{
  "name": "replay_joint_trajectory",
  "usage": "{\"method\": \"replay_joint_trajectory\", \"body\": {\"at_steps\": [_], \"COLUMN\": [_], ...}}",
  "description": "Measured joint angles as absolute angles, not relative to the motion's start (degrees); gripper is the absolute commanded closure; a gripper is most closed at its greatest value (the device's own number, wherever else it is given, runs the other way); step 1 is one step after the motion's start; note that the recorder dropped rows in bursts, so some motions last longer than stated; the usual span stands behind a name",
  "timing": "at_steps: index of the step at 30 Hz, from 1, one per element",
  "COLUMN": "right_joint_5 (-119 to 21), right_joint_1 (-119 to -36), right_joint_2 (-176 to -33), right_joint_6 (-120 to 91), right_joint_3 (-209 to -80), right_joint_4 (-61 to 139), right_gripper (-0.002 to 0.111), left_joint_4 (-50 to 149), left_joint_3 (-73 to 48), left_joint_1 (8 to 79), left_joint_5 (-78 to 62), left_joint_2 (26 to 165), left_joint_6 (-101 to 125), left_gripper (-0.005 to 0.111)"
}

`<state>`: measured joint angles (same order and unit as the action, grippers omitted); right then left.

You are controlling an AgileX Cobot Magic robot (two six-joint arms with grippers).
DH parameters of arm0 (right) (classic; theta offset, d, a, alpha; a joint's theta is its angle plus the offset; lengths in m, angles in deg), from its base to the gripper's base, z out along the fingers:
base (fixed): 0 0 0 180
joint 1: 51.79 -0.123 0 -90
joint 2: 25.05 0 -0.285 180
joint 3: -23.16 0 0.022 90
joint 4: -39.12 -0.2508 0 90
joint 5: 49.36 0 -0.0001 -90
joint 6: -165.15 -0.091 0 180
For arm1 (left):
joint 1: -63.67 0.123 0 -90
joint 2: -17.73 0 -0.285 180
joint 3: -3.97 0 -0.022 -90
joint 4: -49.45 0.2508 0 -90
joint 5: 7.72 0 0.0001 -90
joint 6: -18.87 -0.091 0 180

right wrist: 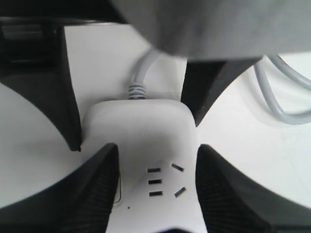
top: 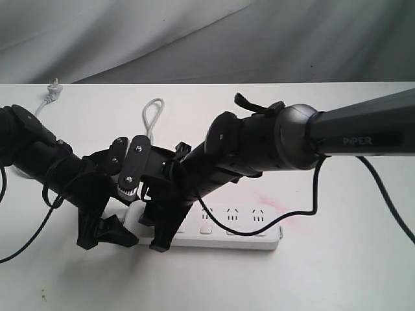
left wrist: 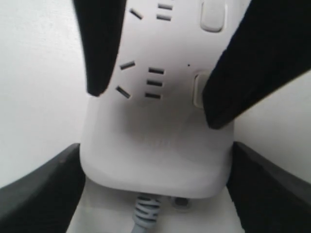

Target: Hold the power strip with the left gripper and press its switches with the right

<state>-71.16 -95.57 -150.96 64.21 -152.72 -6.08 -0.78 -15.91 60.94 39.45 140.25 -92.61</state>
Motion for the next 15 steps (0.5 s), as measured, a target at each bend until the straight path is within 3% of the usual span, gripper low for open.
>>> {"method": "replay_joint_trajectory", "body": {"at_steps": [15], "right_joint_5": [-71.04], "right_joint_1": [-95.66], "right_joint_2": [-151.33], "right_joint_6": [65.42], "right_joint_3": [-152.59], "right_joint_4": [-5.40], "right_gripper": [0.062], "left_joint_4": [-0.87], "left_joint_3": [-15.91], "left_joint_1": [60.94], "left_joint_5": [39.45], "left_joint_2": [140.25], "left_joint_6": [-92.61], "left_gripper": [0.057]}}
